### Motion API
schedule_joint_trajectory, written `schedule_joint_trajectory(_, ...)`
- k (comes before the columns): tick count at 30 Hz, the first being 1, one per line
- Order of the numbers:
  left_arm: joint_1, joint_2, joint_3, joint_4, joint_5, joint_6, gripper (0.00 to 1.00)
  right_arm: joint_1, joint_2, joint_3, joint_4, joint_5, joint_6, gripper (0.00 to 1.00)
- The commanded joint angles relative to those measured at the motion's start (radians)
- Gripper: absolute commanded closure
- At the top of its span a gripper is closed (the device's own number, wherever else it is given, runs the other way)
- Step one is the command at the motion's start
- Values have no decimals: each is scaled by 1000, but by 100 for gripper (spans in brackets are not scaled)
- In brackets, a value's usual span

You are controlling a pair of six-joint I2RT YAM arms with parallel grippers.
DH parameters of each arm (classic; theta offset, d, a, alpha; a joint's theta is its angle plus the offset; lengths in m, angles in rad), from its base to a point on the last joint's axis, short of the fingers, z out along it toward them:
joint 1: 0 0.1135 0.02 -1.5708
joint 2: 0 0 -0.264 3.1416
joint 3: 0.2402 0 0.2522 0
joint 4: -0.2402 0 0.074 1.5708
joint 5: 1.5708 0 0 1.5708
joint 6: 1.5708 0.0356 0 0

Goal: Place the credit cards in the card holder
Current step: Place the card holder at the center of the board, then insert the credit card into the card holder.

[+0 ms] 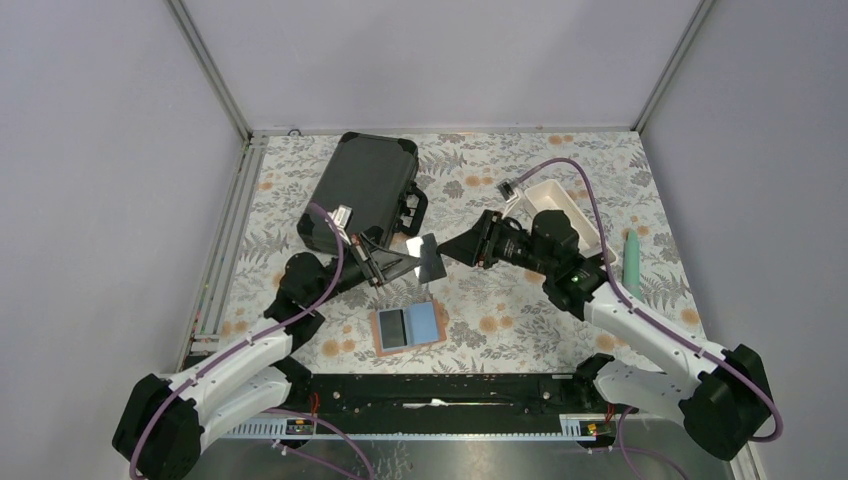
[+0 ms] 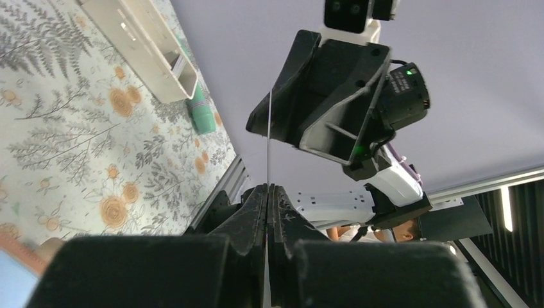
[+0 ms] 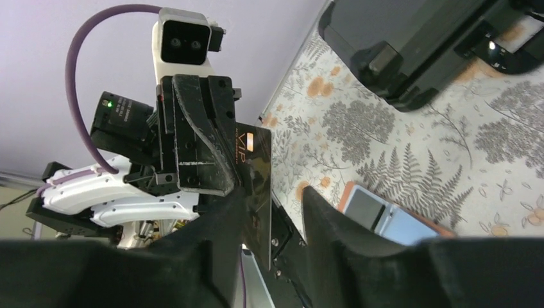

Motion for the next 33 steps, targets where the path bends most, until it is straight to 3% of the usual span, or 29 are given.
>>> schedule_joint_trajectory(1, -2, -31, -10, -50, -19, 33, 100, 9, -70, 48, -111, 92, -97, 45)
schedule_joint_trajectory(4, -1, -66, -7, -216, -61, 97, 100, 10, -75, 45, -189, 132, -136, 27)
schedule_joint_trajectory(7, 8, -90, -10, -374, -83, 163, 100, 10, -55, 19, -247, 139, -157, 22)
schedule_joint_trajectory(17, 78, -128, -54, -730, -70, 317, 100, 104, 97, -90, -256, 213, -183, 23)
schedule_joint_trajectory(27, 89, -95, -111, -775, -43, 318, 100, 227, 251, -38, -319, 347, -252, 23)
schedule_joint_trajectory(33, 94, -97, -146, -790, -52, 321, 100, 241, 321, -44, -280, 333, -212, 30)
